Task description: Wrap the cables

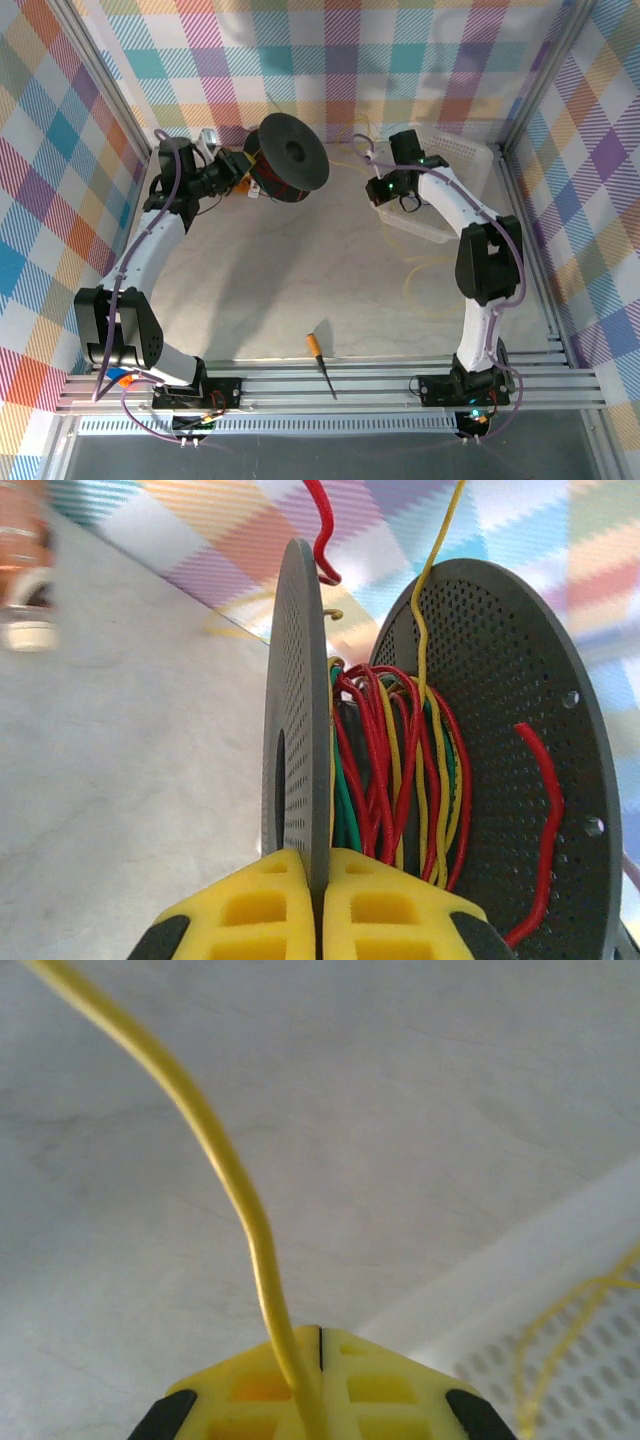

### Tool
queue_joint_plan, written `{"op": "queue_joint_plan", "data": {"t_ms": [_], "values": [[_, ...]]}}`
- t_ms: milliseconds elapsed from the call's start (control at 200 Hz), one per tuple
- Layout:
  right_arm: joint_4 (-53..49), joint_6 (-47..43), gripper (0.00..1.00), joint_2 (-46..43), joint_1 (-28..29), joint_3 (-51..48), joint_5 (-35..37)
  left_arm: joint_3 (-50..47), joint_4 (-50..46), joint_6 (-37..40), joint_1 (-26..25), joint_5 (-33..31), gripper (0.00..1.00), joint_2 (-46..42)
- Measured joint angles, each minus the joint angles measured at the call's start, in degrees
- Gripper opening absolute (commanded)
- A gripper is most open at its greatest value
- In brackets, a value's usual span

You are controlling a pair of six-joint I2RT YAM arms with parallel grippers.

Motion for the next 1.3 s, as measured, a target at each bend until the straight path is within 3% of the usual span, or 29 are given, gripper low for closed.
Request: {"op": "queue_joint_plan", "data": {"t_ms": [235, 455, 660, 870, 1030, 1300], "values": [[14.7, -0.4, 0.00, -7.0, 10.7, -13.6, -2.2, -5.0, 1.1, -5.3, -4.8, -19.1, 0.00, -3.0], [24.7, -3.7, 0.00, -8.0, 19.3, -20.4, -2.6, -3.8, -2.2, -2.1, -11.1, -32.6, 0.00, -1.7], [28.3, -7.3, 0.00, -11.0, 19.8, -22.6, -2.3, 5.2, -10.8, 7.8, -18.6, -45.8, 0.00, 5.5], [25.1, -14.8, 0.00, -11.9, 19.4, -18.6, 0.2, 20.1, -20.1, 20.0, -23.8, -51.2, 0.00, 16.2], [20.9, -17.7, 0.00, -11.2, 16.3, -13.8, 0.1, 21.4, -24.0, 27.8, -26.0, -55.3, 0.00, 16.9], [19.3, -17.6, 0.38, -9.4, 15.5, -13.3, -3.7, 21.6, -27.6, 33.9, -25.6, -60.4, 0.00, 17.3]]}}
